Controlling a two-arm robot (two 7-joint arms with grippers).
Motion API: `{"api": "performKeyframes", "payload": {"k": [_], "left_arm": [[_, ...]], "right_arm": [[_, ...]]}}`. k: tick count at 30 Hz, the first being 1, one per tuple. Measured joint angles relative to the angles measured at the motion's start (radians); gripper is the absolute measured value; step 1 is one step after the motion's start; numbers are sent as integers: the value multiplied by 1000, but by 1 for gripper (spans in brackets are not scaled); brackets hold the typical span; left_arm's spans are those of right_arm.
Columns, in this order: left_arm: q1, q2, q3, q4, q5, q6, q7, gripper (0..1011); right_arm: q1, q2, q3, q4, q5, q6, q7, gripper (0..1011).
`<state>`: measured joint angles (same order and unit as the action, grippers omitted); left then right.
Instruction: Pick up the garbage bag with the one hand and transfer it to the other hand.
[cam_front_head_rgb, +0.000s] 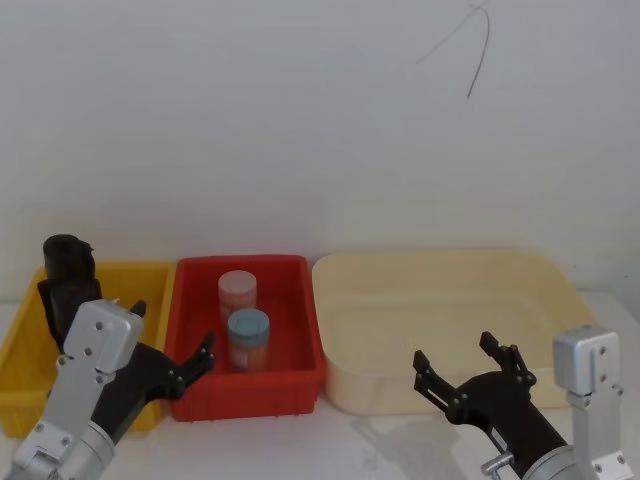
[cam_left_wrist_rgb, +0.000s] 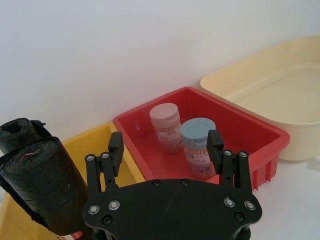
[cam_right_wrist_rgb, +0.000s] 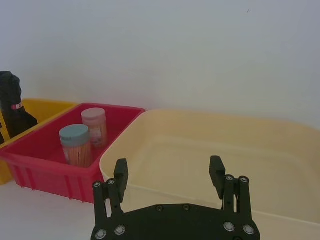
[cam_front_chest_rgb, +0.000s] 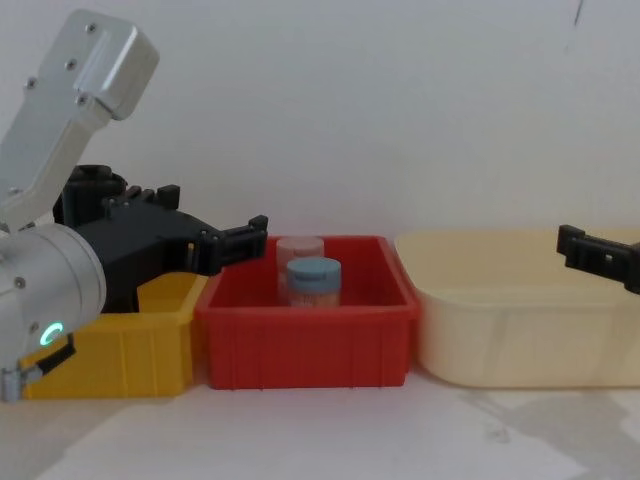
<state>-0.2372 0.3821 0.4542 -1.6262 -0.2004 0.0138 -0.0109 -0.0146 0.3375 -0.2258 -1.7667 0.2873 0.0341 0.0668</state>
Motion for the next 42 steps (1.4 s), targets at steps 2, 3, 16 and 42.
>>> {"api": "performKeyframes", "payload": {"k": [2,3,16,42], "left_arm": [[0,0,0,0,0,0,0,1000],[0,0,0,0,0,0,0,1000],[0,0,0,0,0,0,0,1000],[0,0,0,0,0,0,0,1000]], "right_arm": [[0,0,0,0,0,0,0,1001],[0,0,0,0,0,0,0,1001],[0,0,0,0,0,0,0,1001],[0,0,0,0,0,0,0,1002]]}}
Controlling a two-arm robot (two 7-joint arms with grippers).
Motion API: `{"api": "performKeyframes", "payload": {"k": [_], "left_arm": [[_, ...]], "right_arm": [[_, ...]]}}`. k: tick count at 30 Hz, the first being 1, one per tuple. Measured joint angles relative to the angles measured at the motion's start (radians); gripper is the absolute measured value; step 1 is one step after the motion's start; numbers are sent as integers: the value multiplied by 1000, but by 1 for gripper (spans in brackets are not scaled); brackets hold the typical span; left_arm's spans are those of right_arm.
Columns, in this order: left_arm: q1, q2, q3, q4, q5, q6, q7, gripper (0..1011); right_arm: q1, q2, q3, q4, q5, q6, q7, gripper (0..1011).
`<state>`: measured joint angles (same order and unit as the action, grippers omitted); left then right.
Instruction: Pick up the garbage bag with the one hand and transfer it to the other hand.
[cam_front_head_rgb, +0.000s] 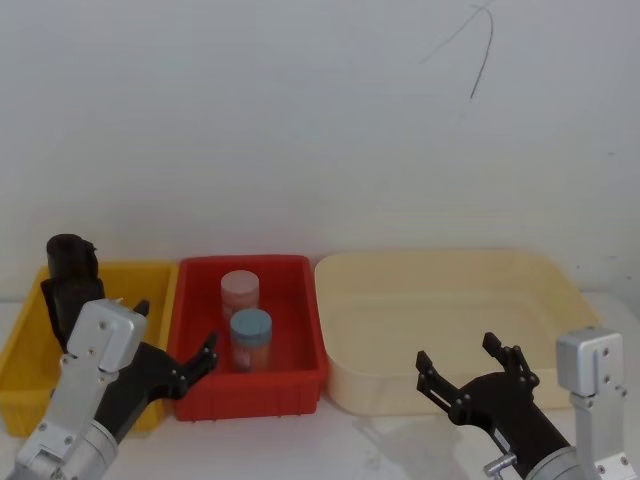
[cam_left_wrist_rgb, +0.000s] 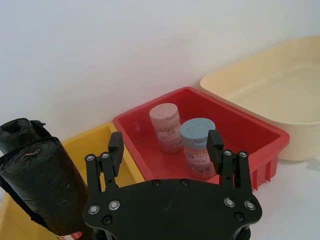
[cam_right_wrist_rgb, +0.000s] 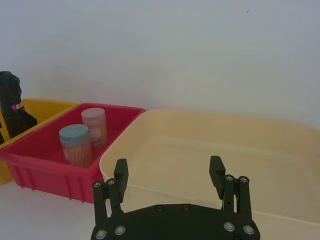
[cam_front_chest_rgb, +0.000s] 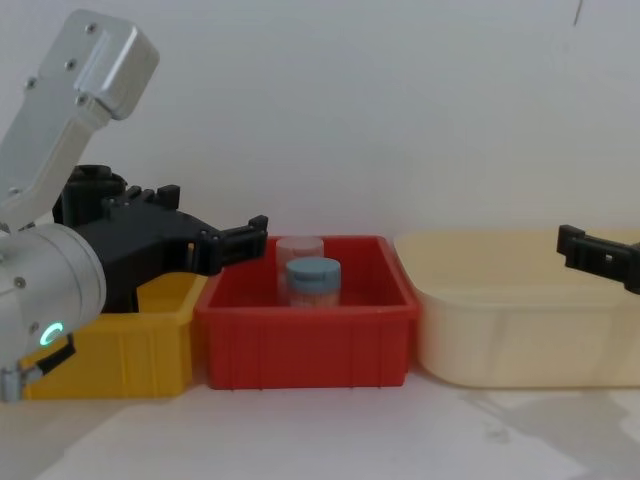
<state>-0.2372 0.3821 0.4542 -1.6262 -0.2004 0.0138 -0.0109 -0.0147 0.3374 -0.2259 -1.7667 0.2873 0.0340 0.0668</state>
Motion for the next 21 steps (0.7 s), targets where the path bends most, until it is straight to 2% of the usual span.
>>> {"api": "performKeyframes", "payload": {"k": [13,21], "left_arm": [[-4,3,-3,-8,1,9,-6,1000],[0,29,-25,-88,-2,72,-14,1000]], "right_arm": [[6,-1,1,-5,7,6,13,1001],[27,-8,8,-48,41,33,43,1001]]}}
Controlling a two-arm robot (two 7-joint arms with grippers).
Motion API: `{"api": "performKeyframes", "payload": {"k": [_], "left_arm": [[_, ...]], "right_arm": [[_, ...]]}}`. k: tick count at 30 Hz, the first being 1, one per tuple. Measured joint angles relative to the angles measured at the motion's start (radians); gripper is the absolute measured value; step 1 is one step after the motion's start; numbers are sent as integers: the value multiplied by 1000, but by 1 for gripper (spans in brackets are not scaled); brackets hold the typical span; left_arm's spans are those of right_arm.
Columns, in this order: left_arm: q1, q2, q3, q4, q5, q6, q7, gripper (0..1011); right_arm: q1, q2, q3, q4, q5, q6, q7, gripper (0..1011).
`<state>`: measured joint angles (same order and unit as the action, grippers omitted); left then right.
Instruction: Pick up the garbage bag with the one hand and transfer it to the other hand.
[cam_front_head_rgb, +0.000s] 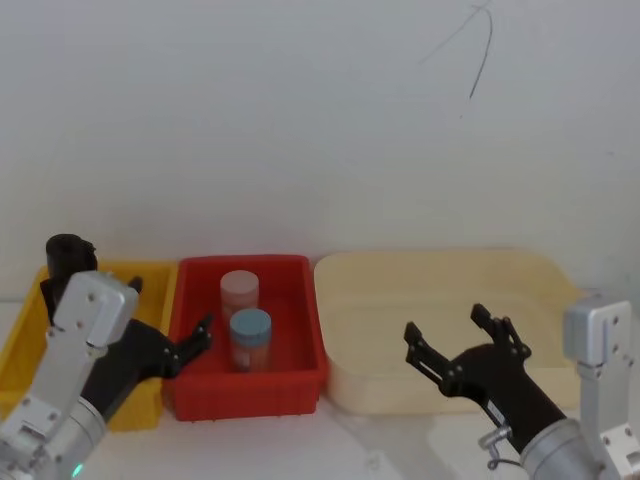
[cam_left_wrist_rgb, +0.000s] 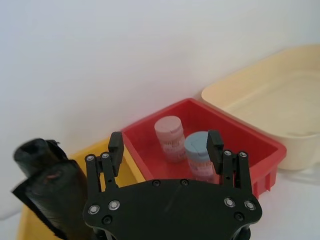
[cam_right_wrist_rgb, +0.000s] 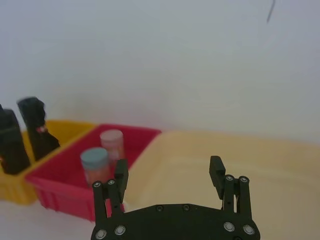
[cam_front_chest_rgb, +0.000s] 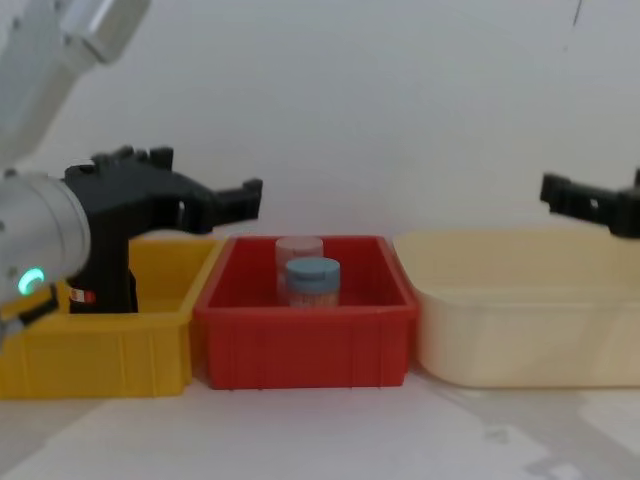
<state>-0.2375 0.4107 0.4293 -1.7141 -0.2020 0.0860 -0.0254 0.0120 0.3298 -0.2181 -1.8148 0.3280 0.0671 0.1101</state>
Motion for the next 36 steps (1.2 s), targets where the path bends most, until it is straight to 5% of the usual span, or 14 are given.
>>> {"api": "performKeyframes", "payload": {"k": [6,14,16,26,36], "left_arm": [[36,28,-41,-105,-9,63,14,1000],[156,73,-159,-259,-49,124,50,1000],[217,91,-219,-296,-75,122,51,1000],[369,131,-382,-312,-158,54,-1,1000],[390,150,-443,-237,-207,-6,-68,1000]], "right_arm": [[19,-13,-5,-30,18,24,13,1001],[56,-39,-43,-64,17,80,19,1001],[73,-50,-64,-67,3,99,18,1001],[141,-99,-148,-38,-61,156,-4,1001],[216,-151,-217,32,-120,194,-20,1001]]}}
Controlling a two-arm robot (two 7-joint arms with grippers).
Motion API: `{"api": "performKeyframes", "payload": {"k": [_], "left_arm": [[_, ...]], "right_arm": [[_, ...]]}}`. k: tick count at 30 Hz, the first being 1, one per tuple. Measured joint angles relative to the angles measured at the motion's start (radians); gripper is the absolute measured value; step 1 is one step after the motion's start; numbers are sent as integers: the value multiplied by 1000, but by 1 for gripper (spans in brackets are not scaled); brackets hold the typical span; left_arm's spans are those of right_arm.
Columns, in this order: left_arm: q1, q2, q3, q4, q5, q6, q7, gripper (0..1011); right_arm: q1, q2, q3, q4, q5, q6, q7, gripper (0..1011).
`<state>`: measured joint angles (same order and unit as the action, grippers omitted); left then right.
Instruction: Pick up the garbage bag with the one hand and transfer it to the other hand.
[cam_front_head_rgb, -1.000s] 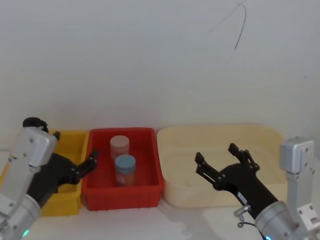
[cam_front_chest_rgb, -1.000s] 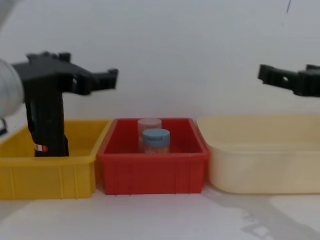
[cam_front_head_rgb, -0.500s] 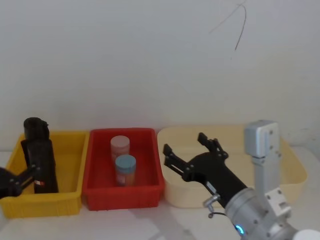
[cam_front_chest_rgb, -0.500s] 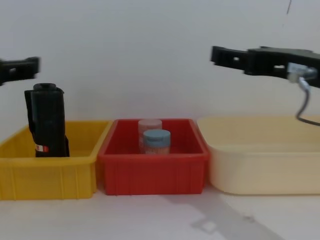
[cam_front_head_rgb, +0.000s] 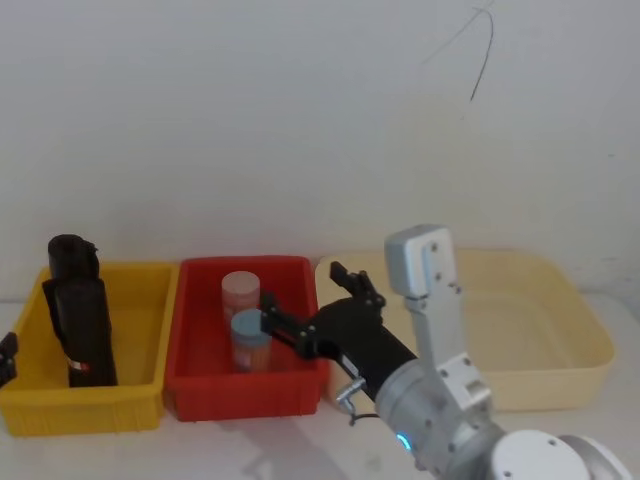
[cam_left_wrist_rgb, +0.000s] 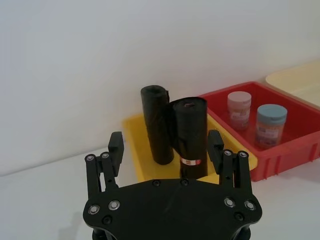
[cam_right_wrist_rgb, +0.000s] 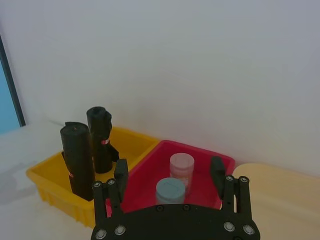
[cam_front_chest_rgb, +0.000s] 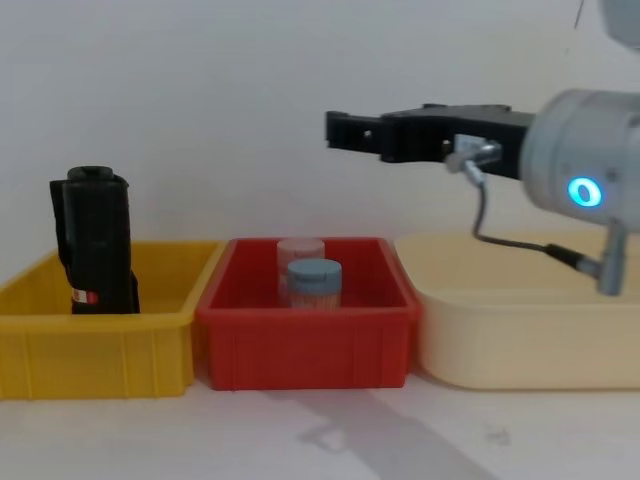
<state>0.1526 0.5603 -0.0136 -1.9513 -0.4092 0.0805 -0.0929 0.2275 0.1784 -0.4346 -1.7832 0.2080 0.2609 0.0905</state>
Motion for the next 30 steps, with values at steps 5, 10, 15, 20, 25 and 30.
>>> {"api": "performKeyframes", "payload": {"k": [5,10,15,20,25,30], "left_arm": [[-34,1,3,49,-9,-16,-28,1000],[-90,-5,23,110,-13,-21,-55,1000],[-141,-16,43,162,-15,-17,-73,1000],[-205,-32,71,224,-16,1,-91,1000],[-256,-46,95,274,-19,14,-115,1000],[-314,-63,124,331,-23,26,-152,1000]], "right_arm": [[42,-26,-27,49,-24,18,-2,1001],[94,-55,-50,115,-48,38,-2,1001],[139,-78,-67,175,-63,56,3,1001],[178,-97,-79,230,-76,78,12,1002],[229,-123,-93,303,-90,99,22,1002],[259,-134,-100,343,-98,115,32,1001]]}}
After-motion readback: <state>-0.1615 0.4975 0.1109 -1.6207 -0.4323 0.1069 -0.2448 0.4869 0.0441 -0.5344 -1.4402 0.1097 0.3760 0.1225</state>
